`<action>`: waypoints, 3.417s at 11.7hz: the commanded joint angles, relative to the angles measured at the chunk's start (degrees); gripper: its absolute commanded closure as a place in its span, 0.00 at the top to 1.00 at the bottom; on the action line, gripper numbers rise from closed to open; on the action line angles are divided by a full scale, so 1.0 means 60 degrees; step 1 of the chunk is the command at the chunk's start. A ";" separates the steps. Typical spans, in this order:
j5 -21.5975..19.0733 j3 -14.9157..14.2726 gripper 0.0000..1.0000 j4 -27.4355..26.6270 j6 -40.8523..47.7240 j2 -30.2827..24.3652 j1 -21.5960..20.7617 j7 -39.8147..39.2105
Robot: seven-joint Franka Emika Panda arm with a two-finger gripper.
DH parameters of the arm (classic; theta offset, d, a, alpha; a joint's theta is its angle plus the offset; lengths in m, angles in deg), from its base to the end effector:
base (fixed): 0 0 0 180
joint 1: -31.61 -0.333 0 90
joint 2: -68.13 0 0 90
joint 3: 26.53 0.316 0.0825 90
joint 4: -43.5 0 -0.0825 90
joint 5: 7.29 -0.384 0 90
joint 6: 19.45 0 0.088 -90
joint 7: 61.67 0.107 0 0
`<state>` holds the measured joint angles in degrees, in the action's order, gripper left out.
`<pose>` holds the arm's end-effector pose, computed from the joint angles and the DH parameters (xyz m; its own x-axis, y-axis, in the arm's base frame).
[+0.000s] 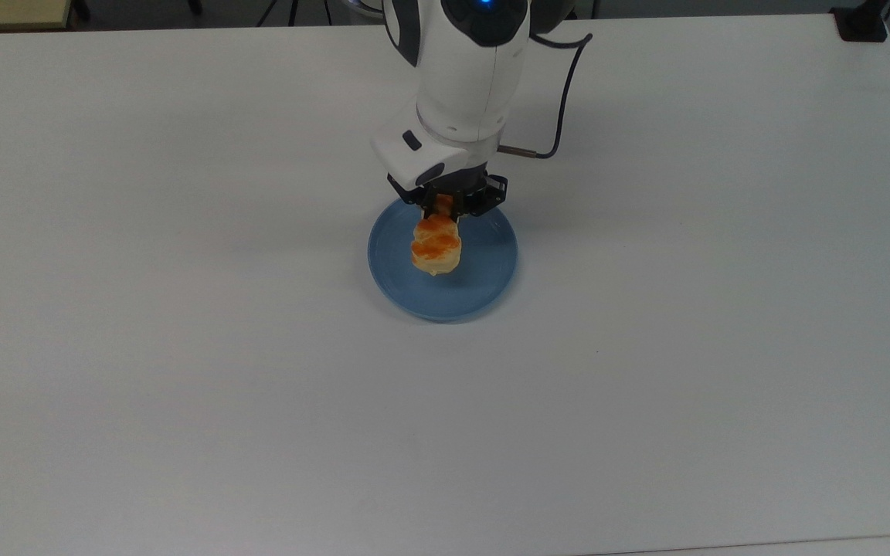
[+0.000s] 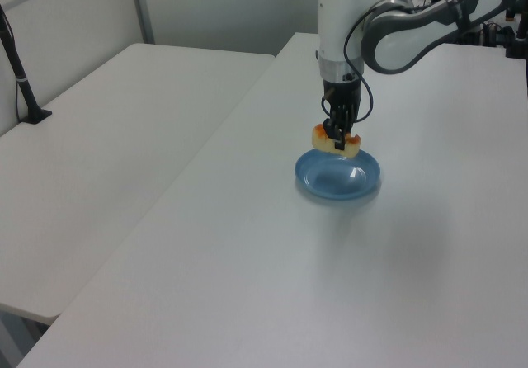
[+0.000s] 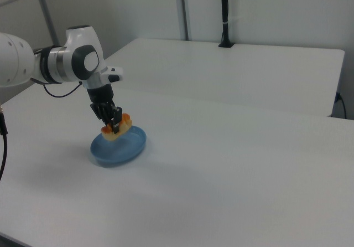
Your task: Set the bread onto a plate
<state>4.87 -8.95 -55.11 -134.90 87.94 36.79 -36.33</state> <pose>0.6347 0.1095 0.3900 0.9893 -0.1458 0.0042 -0.1456 -0.9850 0.0928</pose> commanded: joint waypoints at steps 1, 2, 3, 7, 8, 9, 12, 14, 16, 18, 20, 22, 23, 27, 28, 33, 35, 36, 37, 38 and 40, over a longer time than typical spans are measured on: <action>-0.0166 -0.0072 0.30 -0.0498 -0.0591 0.0066 -0.0117 0.0303; -0.0122 -0.0072 0.30 -0.0513 -0.0694 0.0197 -0.0146 0.0346; -0.0064 -0.0072 0.30 -0.0513 -0.0869 0.0344 -0.0248 0.0521; -0.0034 -0.0072 0.87 -0.0498 -0.0944 0.0448 -0.0380 0.0625; -0.0005 -0.0072 0.99 -0.0498 -0.0915 0.0433 -0.0366 0.0857; 0.0155 -0.0072 1.00 -0.0498 -0.0885 0.0433 -0.0366 0.0990; 0.0200 -0.0072 1.00 -0.0411 -0.0404 0.0113 -0.0279 0.1006; 0.0128 -0.0087 1.00 -0.0352 0.0399 -0.0749 -0.0016 0.0948; 0.0054 -0.0175 1.00 0.0056 0.1555 -0.1614 0.0278 0.0555; -0.0396 -0.0320 1.00 0.1268 0.2960 -0.1939 0.0643 -0.0773; -0.1028 -0.0889 1.00 0.2383 0.4250 -0.2260 0.0747 -0.2618; -0.1292 -0.1475 1.00 0.2519 0.4666 -0.2729 0.0762 -0.3953; -0.1381 -0.1740 1.00 0.2505 0.4667 -0.2818 0.0748 -0.4888; -0.1338 -0.1976 1.00 0.1995 0.3675 -0.2862 0.0719 -0.5440; -0.1338 -0.1977 1.00 0.1876 0.3279 -0.2863 0.0718 -0.4816; -0.1352 -0.2093 1.00 0.1890 0.3334 -0.2951 0.0703 -0.4369; -0.1352 -0.2094 1.00 0.1890 0.3319 -0.2936 0.0631 -0.4399; -0.1352 -0.2268 1.00 0.1890 0.3319 -0.2951 0.0413 -0.4327; -0.1352 -0.2879 1.00 0.1890 0.3319 -0.2936 -0.0213 -0.4312; -0.1352 -0.3146 1.00 0.1890 0.3319 -0.2922 -0.0480 -0.4297; -0.1367 -0.3149 1.00 0.1890 0.3261 -0.2907 -0.0483 -0.4297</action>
